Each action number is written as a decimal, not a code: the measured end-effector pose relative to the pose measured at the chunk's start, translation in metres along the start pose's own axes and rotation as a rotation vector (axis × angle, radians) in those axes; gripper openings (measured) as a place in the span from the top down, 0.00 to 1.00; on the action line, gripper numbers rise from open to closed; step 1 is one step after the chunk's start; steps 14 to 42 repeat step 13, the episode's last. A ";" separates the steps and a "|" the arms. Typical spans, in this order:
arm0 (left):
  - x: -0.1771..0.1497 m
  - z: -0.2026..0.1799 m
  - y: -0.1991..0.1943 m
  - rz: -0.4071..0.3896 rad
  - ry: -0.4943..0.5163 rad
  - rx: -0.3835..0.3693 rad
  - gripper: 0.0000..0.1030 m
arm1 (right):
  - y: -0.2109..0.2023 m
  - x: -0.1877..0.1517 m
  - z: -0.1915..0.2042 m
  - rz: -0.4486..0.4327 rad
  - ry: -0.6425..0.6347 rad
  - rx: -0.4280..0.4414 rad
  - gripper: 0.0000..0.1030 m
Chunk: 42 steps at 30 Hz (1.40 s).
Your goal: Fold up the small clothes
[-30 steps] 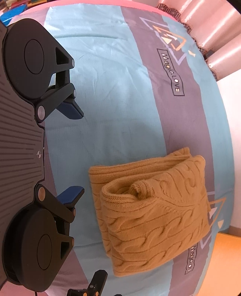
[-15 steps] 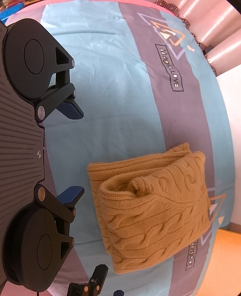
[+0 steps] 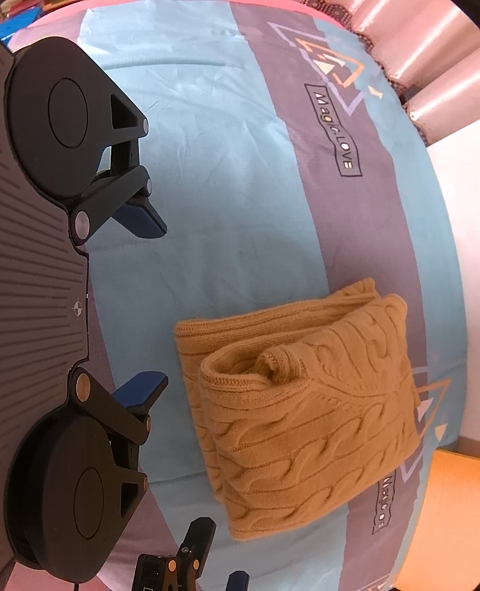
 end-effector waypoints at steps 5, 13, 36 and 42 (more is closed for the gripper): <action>-0.002 0.001 -0.002 -0.015 -0.005 -0.013 0.00 | 0.000 -0.001 0.001 0.002 0.001 0.005 0.13; -0.001 0.000 -0.003 -0.007 -0.005 -0.015 0.00 | 0.002 -0.003 0.003 0.019 -0.002 0.006 0.13; -0.001 0.000 -0.003 -0.007 -0.005 -0.015 0.00 | 0.002 -0.003 0.003 0.019 -0.002 0.006 0.13; -0.001 0.000 -0.003 -0.007 -0.005 -0.015 0.00 | 0.002 -0.003 0.003 0.019 -0.002 0.006 0.13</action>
Point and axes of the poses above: each gripper's, at about its wrist camera, not at the fingertips, and y roughly the way its jaws point, z to its left, x to its top, the point moved 2 cm from there along y, roughly the way its jaws point, and after that the axes turned 14 degrees about y, right-handed, at the moved point
